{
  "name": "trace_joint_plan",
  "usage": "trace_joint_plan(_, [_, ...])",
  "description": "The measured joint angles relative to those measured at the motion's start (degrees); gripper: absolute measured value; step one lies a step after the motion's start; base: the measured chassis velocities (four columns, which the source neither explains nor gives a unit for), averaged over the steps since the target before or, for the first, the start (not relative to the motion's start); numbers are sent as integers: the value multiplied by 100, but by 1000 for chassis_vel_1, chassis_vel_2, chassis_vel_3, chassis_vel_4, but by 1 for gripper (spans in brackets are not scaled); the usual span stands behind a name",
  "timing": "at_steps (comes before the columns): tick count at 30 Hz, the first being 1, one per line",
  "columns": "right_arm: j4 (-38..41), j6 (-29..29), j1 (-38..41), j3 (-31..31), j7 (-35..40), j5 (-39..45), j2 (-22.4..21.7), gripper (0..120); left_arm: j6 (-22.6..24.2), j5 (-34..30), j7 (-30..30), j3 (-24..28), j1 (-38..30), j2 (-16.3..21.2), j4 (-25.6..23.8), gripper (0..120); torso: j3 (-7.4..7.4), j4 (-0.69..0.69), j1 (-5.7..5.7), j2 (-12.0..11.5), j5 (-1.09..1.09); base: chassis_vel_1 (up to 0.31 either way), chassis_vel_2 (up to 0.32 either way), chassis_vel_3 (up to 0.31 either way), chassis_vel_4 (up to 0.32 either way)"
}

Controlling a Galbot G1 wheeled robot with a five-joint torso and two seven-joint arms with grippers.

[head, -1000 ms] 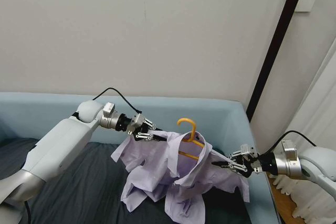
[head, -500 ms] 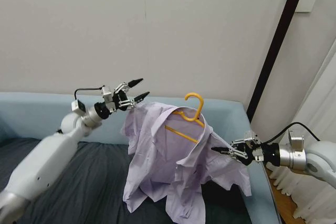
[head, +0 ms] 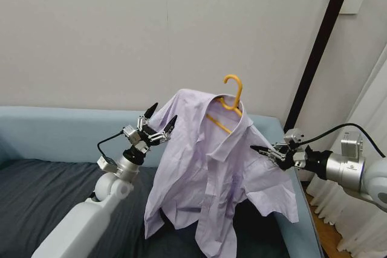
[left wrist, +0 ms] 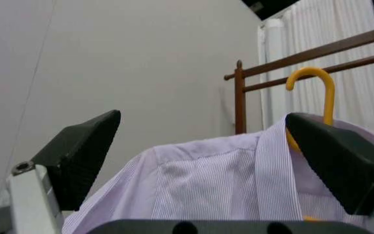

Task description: Pick up the clothes from the sofa and hang them on the clothes hanger.

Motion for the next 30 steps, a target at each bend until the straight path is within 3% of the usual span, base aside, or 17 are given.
trace_joint_plan(4, [186, -280, 51, 75, 532, 252, -122, 2, 221, 614, -864, 20, 437, -26, -403, 100, 0, 2, 0, 0, 1, 0, 0, 0, 0])
trace_joint_plan(11, [256, -410, 80, 139, 609, 381, -185, 2, 378, 1030, -1321, 108, 751, -56, -616, 100, 0, 4, 0, 0, -1, 0, 0, 0, 0])
trace_joint_plan(17, [563, -729, 245, 140, 1158, 911, -268, 2, 684, 1420, -1624, 298, 1048, -417, -852, 100, 0, 2, 0, 0, 0, 0, 0, 0, 0])
trace_joint_plan(20, [783, -985, 501, 89, 1793, 1381, -328, 2, 805, 1609, -1758, 412, 1032, -581, -907, 100, 1, 1, 1, 0, 0, 0, 0, 0, 0])
trace_joint_plan(23, [1209, -1434, 1336, 38, 3170, 2390, -372, 2, 1056, 1893, -2041, 606, 880, -618, -995, 100, 1, 1, 1, -1, -1, 0, 0, 0, 0])
trace_joint_plan(27, [1257, -1688, 2055, 3, 3559, 2978, -157, 2, 1223, 2102, -2286, 753, 745, -656, -934, 100, 0, 2, 1, -1, -1, 0, 0, 0, 0])
trace_joint_plan(30, [1060, -1714, 2195, -40, 3457, 2769, 11, 2, 1231, 2130, -2290, 810, 710, -734, -864, 100, 1, 1, 1, -1, -2, 0, 0, 0, 0])
